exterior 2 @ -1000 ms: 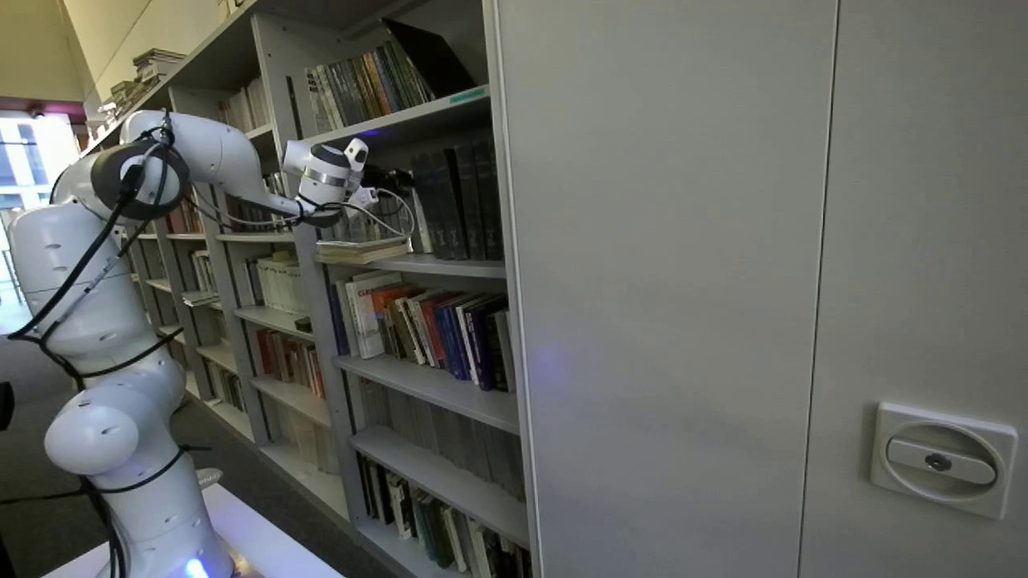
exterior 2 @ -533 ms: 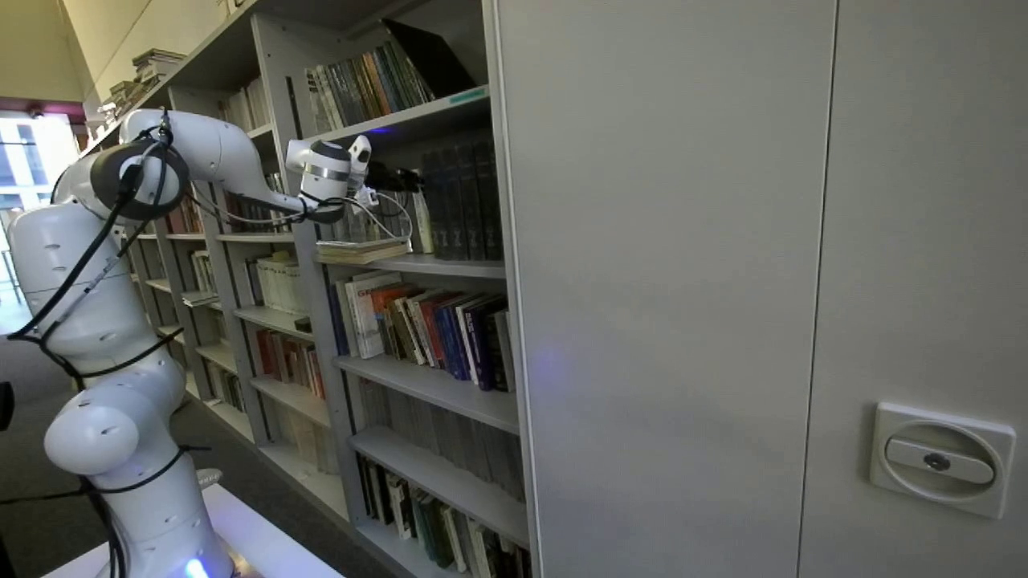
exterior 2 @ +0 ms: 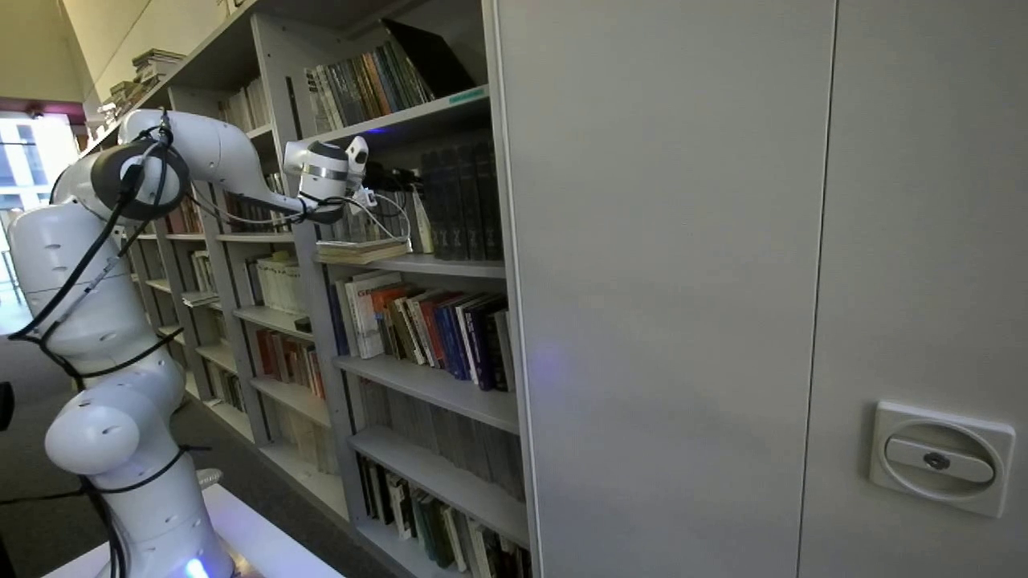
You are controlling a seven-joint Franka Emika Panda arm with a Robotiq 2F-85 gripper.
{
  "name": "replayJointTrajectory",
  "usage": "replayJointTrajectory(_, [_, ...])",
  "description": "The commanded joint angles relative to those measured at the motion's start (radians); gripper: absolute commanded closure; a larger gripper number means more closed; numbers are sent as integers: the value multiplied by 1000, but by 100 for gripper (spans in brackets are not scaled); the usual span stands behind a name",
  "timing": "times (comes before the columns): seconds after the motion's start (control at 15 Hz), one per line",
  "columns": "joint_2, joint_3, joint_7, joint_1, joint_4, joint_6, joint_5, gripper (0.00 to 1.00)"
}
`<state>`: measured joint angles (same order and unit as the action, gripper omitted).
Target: Pull one of the books out of the shelf and lay it on top of the pile of books
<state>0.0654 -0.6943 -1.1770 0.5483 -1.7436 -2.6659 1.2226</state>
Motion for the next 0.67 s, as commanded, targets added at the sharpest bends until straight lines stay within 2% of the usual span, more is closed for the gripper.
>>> replayJointTrajectory(0.0, [-21, -10, -18, 1, 34, 11, 57, 6])
replayJointTrajectory(0.33, [-40, -21, -8, -5, 54, 14, 98, 8])
replayJointTrajectory(0.6, [-66, -35, 8, -8, 74, 14, 134, 5])
